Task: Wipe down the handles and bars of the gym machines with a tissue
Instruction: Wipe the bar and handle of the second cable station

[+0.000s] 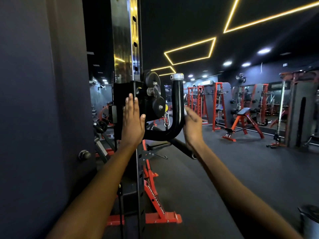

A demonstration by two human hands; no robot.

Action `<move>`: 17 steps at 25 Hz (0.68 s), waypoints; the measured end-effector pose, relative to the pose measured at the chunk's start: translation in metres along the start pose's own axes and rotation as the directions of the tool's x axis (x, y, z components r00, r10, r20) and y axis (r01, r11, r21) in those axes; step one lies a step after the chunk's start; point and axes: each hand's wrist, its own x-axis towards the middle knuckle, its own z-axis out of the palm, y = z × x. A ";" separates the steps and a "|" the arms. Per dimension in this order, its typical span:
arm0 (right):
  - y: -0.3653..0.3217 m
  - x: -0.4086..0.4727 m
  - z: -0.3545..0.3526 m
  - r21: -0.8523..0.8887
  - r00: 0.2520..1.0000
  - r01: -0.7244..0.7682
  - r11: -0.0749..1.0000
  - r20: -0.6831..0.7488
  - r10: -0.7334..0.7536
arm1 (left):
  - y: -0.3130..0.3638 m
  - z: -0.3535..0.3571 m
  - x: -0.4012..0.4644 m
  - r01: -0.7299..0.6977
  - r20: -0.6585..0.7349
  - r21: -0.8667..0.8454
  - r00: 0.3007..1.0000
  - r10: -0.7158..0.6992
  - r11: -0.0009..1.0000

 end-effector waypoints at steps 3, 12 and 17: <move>0.055 -0.036 -0.004 0.096 0.996 -0.093 0.991 0.010 0.093 | -0.003 0.002 -0.004 -0.003 -0.007 -0.003 1.000 0.003 1.000; 0.041 -0.036 0.017 0.378 0.756 -0.654 0.655 0.320 0.571 | -0.009 0.005 -0.008 -0.051 -0.014 -0.015 0.999 0.051 0.999; 0.004 -0.034 -0.002 0.427 0.638 -0.749 0.507 0.256 0.726 | -0.009 0.005 -0.008 -0.016 -0.008 -0.010 1.000 0.016 1.000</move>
